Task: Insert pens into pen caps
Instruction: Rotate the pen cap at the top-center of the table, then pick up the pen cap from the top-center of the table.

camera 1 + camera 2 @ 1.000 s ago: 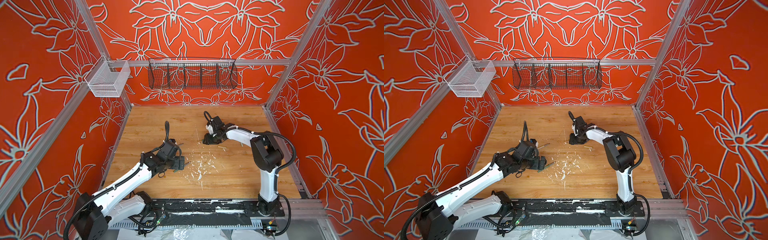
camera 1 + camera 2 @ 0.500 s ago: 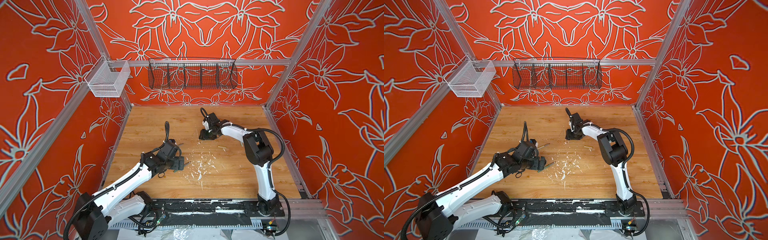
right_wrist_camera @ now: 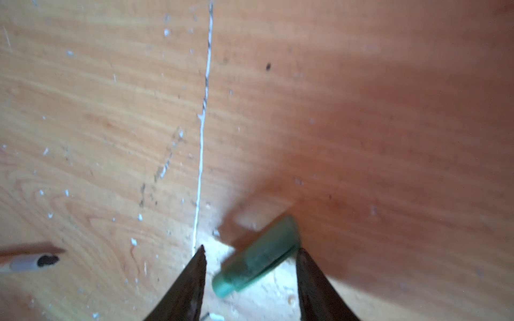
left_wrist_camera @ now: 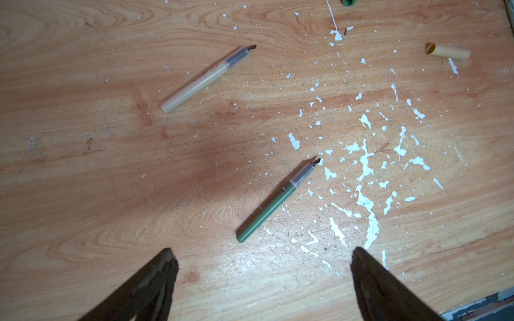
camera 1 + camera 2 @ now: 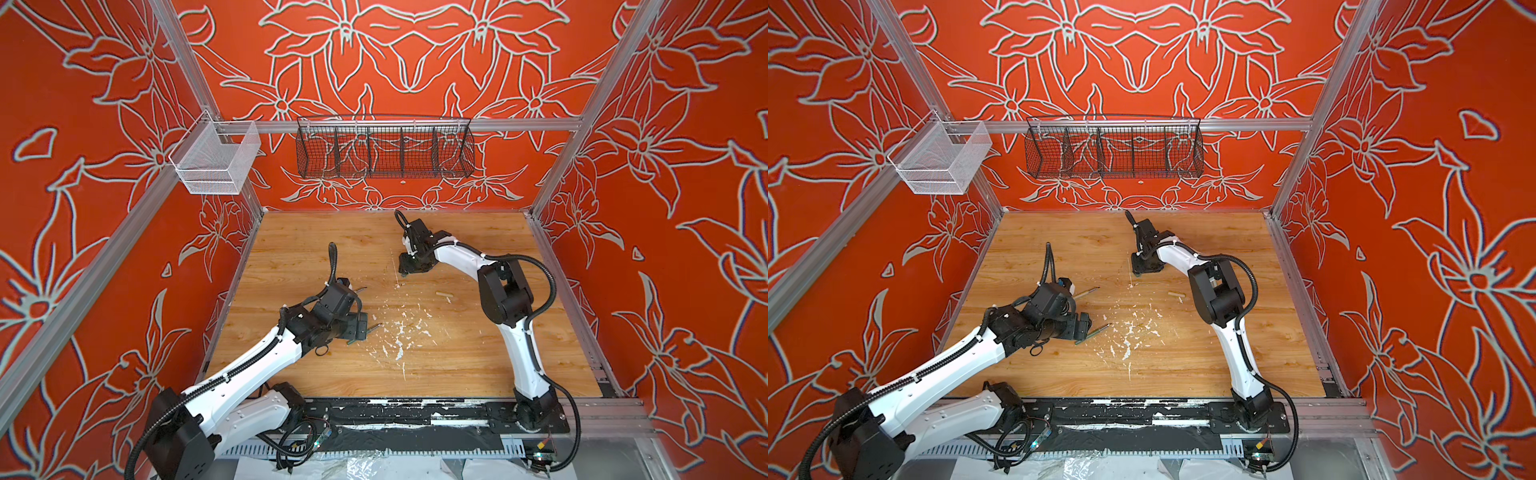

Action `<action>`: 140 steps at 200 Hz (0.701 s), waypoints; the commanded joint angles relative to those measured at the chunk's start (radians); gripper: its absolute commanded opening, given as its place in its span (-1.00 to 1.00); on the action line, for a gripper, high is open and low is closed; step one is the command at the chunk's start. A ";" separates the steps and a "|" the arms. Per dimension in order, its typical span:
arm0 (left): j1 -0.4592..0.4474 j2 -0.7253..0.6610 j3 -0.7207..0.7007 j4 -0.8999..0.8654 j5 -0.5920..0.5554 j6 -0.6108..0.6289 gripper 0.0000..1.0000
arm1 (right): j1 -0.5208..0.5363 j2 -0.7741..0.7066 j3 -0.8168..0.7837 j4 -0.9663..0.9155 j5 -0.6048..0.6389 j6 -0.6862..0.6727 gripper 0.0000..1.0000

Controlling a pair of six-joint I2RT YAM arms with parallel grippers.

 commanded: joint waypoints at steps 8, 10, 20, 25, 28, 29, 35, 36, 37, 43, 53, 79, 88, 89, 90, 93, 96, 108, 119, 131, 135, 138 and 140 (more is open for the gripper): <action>0.004 -0.007 -0.013 -0.017 -0.012 0.001 0.95 | 0.009 0.048 0.056 -0.065 0.036 -0.026 0.05; 0.004 -0.008 -0.014 -0.017 -0.012 0.000 0.95 | 0.011 0.049 0.060 -0.068 0.038 -0.029 0.04; 0.004 -0.012 -0.017 -0.015 -0.012 0.001 0.95 | 0.017 0.062 0.087 -0.092 0.046 -0.042 0.01; 0.004 -0.014 -0.017 -0.013 -0.012 -0.001 0.95 | 0.021 0.067 0.096 -0.103 0.049 -0.048 0.00; 0.004 -0.015 -0.017 -0.013 -0.010 -0.001 0.95 | 0.023 0.068 0.101 -0.109 0.052 -0.053 0.00; 0.004 -0.015 -0.017 -0.013 -0.010 -0.002 0.95 | 0.024 0.069 0.102 -0.109 0.052 -0.055 0.00; 0.004 -0.016 -0.017 -0.015 -0.010 -0.001 0.95 | 0.029 0.070 0.103 -0.116 0.059 -0.062 -0.03; 0.004 -0.016 -0.017 -0.016 -0.010 -0.002 0.95 | 0.029 0.069 0.103 -0.116 0.061 -0.063 -0.03; 0.004 -0.016 -0.017 -0.015 -0.010 -0.002 0.95 | 0.031 0.070 0.103 -0.116 0.062 -0.064 -0.04; 0.004 -0.019 -0.017 -0.016 -0.011 -0.001 0.95 | 0.036 0.067 0.100 -0.119 0.064 -0.071 -0.06; 0.004 -0.021 -0.020 -0.015 -0.010 -0.003 0.95 | 0.044 0.060 0.085 -0.111 0.058 -0.088 -0.12; 0.005 -0.026 -0.028 -0.011 -0.007 -0.004 0.95 | 0.048 0.049 0.059 -0.093 0.020 -0.105 -0.24; 0.004 -0.027 -0.029 -0.012 -0.007 -0.006 0.95 | 0.047 0.045 0.057 -0.100 0.031 -0.107 -0.27; 0.004 -0.027 -0.030 -0.012 -0.006 -0.006 0.95 | 0.047 0.045 0.056 -0.101 0.032 -0.107 -0.27; 0.004 -0.027 -0.030 -0.012 -0.006 -0.006 0.95 | 0.047 0.045 0.055 -0.102 0.034 -0.108 -0.27; 0.004 -0.027 -0.030 -0.012 -0.005 -0.006 0.95 | 0.047 0.043 0.053 -0.104 0.038 -0.107 -0.28; 0.004 -0.028 -0.030 -0.012 -0.005 -0.005 0.95 | 0.046 0.040 0.050 -0.102 0.042 -0.107 -0.27; 0.004 -0.030 -0.032 -0.008 -0.004 -0.008 0.95 | 0.041 0.031 0.038 -0.094 0.045 -0.108 -0.28; 0.004 -0.030 -0.035 -0.006 -0.003 -0.008 0.95 | 0.038 0.027 0.034 -0.088 0.032 -0.110 -0.30; 0.004 -0.030 -0.036 -0.006 -0.002 -0.007 0.95 | 0.036 0.032 0.049 -0.095 0.031 -0.121 -0.32; 0.004 -0.030 -0.036 -0.006 -0.002 -0.007 0.95 | 0.037 0.036 0.060 -0.106 0.031 -0.126 -0.33; 0.004 -0.030 -0.036 -0.006 -0.001 -0.007 0.95 | 0.038 0.041 0.069 -0.114 0.032 -0.134 -0.33; 0.004 -0.030 -0.037 -0.006 -0.001 -0.006 0.95 | 0.038 0.043 0.074 -0.119 0.033 -0.140 -0.34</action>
